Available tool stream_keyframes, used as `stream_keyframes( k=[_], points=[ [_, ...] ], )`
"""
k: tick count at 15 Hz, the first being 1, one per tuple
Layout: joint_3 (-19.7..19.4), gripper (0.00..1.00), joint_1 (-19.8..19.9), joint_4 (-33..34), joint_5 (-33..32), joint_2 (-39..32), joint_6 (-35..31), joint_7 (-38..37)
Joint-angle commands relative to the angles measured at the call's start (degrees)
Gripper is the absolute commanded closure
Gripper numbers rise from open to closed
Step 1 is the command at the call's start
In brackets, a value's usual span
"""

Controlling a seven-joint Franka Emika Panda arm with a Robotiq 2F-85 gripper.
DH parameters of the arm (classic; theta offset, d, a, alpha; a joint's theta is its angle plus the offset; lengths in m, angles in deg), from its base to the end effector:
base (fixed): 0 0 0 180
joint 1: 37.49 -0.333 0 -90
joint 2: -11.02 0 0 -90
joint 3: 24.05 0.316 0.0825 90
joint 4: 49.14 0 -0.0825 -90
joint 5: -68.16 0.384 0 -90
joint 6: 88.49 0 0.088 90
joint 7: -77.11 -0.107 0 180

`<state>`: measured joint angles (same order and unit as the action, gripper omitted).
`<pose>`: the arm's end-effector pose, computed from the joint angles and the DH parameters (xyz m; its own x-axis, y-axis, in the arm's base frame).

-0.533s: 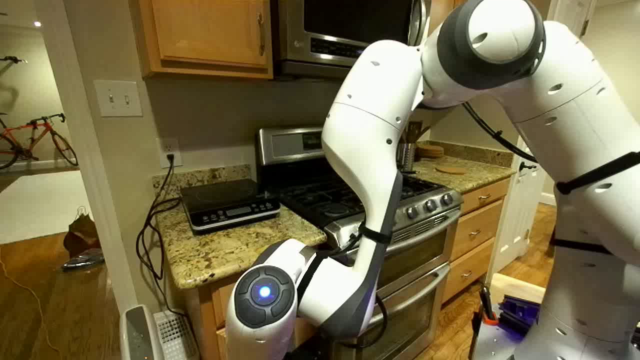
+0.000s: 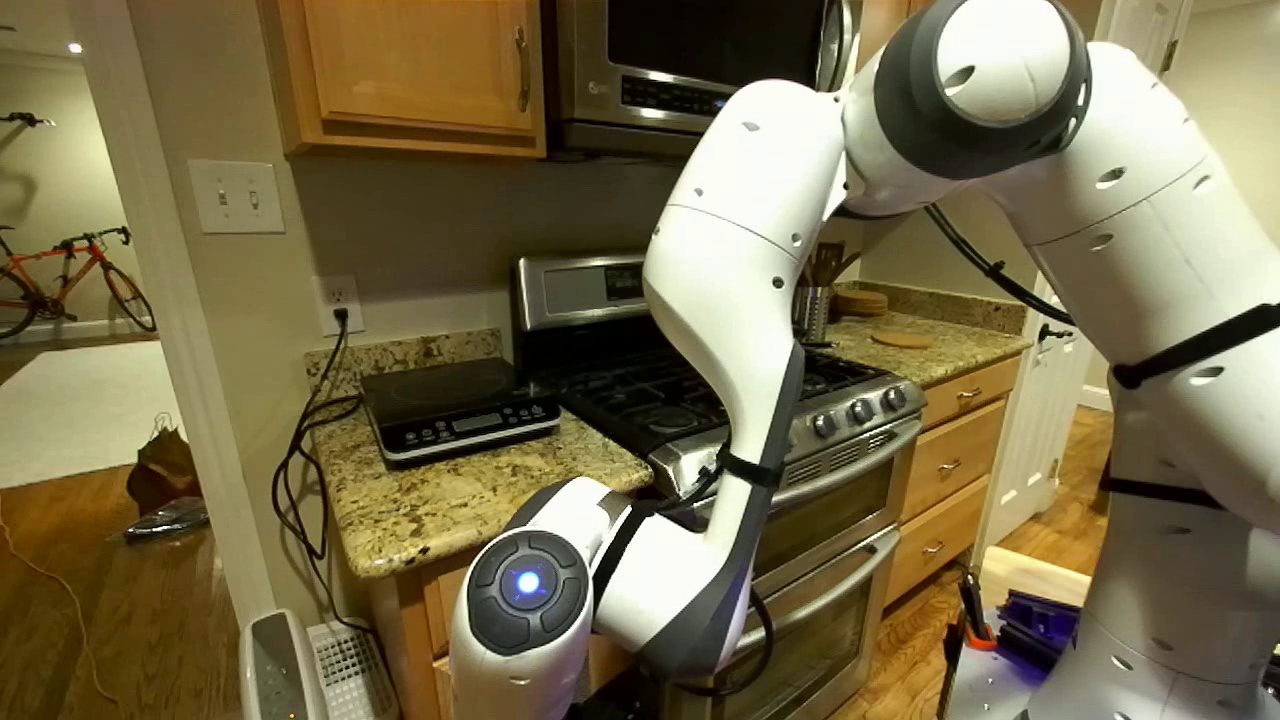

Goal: Open the top left drawer

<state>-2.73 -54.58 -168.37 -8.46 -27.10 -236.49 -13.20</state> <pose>0.4155 0.3653 0.1113 0.9105 0.2296 0.3439 0.1667 -0.9649 0.2029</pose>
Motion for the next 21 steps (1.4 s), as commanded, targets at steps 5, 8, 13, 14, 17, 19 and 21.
stream_keyframes(
  k=[5, 8, 13, 14, 17, 19, 21],
  points=[
    [-2.45, 0.0, -2.31, -0.09, 1.62, 0.62, -1.26, 0.64],
    [-2.45, 0.0, -2.31, -0.08, 1.62, 0.62, -1.26, 0.64],
    [-4.4, 0.0, -3.16, -0.35, -0.57, 1.59, -0.8, 0.24],
    [-4.99, 0.0, -3.08, -0.5, -0.65, 1.88, -0.87, 0.43],
    [-6.39, 0.0, -2.2, -1.05, -0.89, 2.66, -1.47, 2.11],
    [-6.82, 0.0, -1.16, -1.92, -0.86, 3.31, -2.52, 5.99],
    [-7.09, 0.0, -0.23, -2.6, -0.89, 3.59, -3.5, 11.9]
  ],
)
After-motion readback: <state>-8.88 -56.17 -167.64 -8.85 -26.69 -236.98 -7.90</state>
